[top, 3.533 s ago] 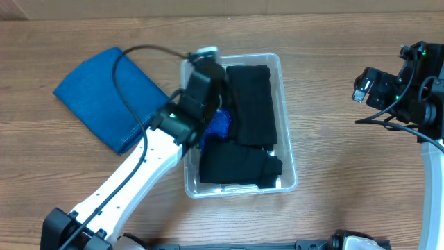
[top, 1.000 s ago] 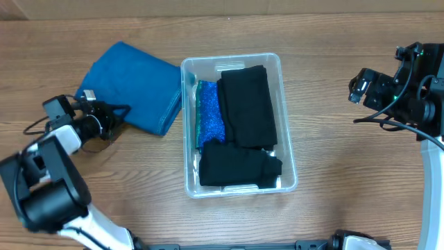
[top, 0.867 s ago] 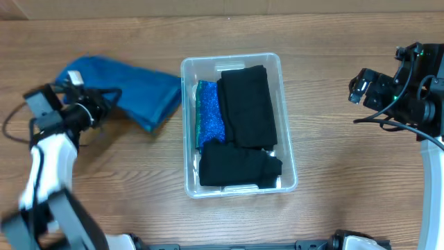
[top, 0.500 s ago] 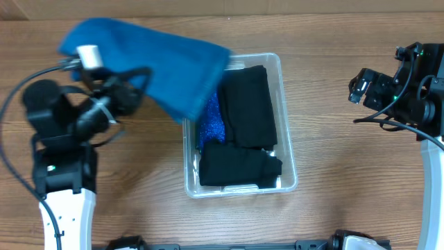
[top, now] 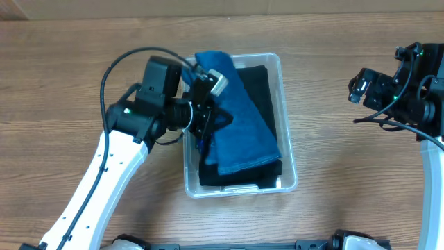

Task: Pack container
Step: 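Grasp the teal denim cloth and place it on top in the container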

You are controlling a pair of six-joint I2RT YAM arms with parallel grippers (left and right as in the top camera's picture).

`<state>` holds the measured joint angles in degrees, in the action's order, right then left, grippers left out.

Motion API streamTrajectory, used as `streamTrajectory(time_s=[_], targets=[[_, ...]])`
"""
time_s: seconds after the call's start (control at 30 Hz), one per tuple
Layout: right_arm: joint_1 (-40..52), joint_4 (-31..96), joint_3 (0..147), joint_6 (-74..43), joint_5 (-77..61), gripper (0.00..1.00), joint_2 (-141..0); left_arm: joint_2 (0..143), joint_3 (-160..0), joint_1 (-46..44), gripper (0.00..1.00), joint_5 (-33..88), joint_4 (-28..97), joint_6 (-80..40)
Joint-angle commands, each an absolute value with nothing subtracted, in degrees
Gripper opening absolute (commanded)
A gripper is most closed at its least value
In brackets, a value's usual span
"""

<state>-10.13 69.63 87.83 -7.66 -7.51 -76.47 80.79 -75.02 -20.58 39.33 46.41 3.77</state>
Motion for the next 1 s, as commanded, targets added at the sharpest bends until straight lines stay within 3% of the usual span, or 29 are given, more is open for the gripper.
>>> streamTrajectory(time_s=[0.0, 0.3, 0.47, 0.6, 0.63, 0.67, 0.73, 0.8, 0.83, 0.87, 0.9, 0.97], targets=[[-10.31, 68.99, 86.65, -7.46, -7.81, 1.0, -76.64, 79.02, -86.0, -24.58, 0.04, 42.61, 47.81, 19.27], [-10.31, 68.69, 86.46, -7.42, -7.77, 1.0, -76.64, 88.66, -86.48, -28.51, 0.04, 29.98, 47.55, 17.04], [-10.31, 68.71, 86.46, -7.27, -7.77, 1.0, -76.64, 97.21, -86.48, -28.29, 0.04, 11.16, 50.22, 9.41], [-10.31, 68.69, 86.46, -7.27, -7.77, 1.0, -76.64, 95.57, -86.48, -27.14, 0.04, -3.29, 55.18, 4.84], [-10.31, 68.69, 86.46, -7.27, -7.77, 1.0, -76.64, 94.59, -86.48, -26.87, 0.07, -6.52, 57.08, 3.14], [-10.31, 68.69, 86.46, -7.27, -7.77, 1.0, -76.64, 93.69, -86.48, -26.61, 0.19, -8.05, 58.7, 2.57], [-10.31, 68.69, 86.46, -7.27, -7.77, 1.0, -76.64, 92.73, -86.48, -26.5, 0.25, -11.22, 61.21, 2.59], [-10.31, 68.71, 86.46, -7.27, -7.77, 1.0, -76.64, 92.53, -86.48, -26.5, 0.46, -12.29, 62.87, 2.59], [-10.31, 68.71, 86.46, -7.29, -7.77, 1.0, -76.64, 92.53, -86.48, -26.5, 0.79, -12.16, 63.46, 2.57], [-10.31, 68.69, 86.46, -7.27, -7.79, 1.0, -76.64, 92.53, -86.48, -26.5, 0.87, -12.21, 63.61, 2.61], [-10.31, 68.71, 86.46, -7.27, -7.79, 1.0, -76.64, 92.53, -86.48, -26.5, 0.9, -12.29, 63.48, 2.61], [-10.31, 68.73, 86.46, -7.29, -7.79, 1.0, -76.64, 92.44, -86.98, -26.5, 0.79, -12.45, 63.26, 2.57]])
